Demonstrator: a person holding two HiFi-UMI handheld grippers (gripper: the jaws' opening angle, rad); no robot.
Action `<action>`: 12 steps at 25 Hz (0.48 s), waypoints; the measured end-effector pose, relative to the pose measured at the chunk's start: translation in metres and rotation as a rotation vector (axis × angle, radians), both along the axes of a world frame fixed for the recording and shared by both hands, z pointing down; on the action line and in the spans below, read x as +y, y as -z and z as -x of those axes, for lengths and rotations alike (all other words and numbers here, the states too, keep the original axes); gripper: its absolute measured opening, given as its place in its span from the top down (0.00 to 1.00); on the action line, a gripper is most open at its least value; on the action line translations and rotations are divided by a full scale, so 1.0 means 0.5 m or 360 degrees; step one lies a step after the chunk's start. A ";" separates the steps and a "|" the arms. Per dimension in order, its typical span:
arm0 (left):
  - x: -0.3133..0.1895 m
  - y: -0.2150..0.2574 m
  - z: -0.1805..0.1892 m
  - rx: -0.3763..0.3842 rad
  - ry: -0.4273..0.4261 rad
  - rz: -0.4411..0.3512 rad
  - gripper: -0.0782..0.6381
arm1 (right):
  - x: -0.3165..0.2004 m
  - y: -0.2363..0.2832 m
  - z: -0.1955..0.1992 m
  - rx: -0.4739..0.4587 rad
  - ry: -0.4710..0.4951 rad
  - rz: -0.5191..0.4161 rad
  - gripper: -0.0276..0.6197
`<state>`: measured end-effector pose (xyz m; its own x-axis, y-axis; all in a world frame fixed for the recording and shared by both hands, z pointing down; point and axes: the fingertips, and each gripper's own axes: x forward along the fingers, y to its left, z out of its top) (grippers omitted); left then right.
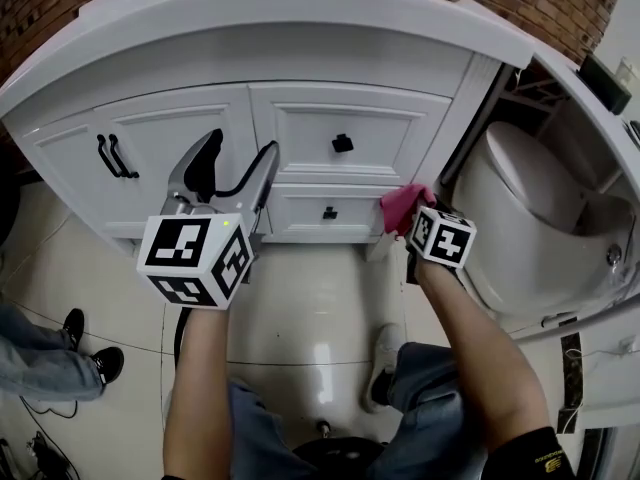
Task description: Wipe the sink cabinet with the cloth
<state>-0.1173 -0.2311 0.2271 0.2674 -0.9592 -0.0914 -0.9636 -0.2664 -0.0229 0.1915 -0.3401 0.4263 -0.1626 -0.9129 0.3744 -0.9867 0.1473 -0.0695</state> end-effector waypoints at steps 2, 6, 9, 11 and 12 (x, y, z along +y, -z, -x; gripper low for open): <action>0.001 -0.002 0.009 -0.0006 0.0013 0.0004 0.45 | 0.000 -0.007 -0.003 -0.0092 -0.0009 0.0022 0.92; 0.007 0.002 0.036 -0.0005 0.0049 -0.0003 0.45 | 0.019 -0.044 0.110 -0.0059 0.0213 0.0073 0.92; 0.011 0.004 0.053 -0.0009 0.0071 -0.0007 0.45 | 0.054 -0.064 0.284 0.0086 0.0599 0.0059 0.92; 0.013 0.004 0.063 -0.0020 0.0085 -0.0005 0.45 | 0.081 -0.064 0.399 0.0119 0.0811 0.0030 0.92; 0.013 0.003 0.068 -0.0024 0.0092 -0.0002 0.45 | 0.090 -0.063 0.444 0.0105 0.0871 0.0021 0.92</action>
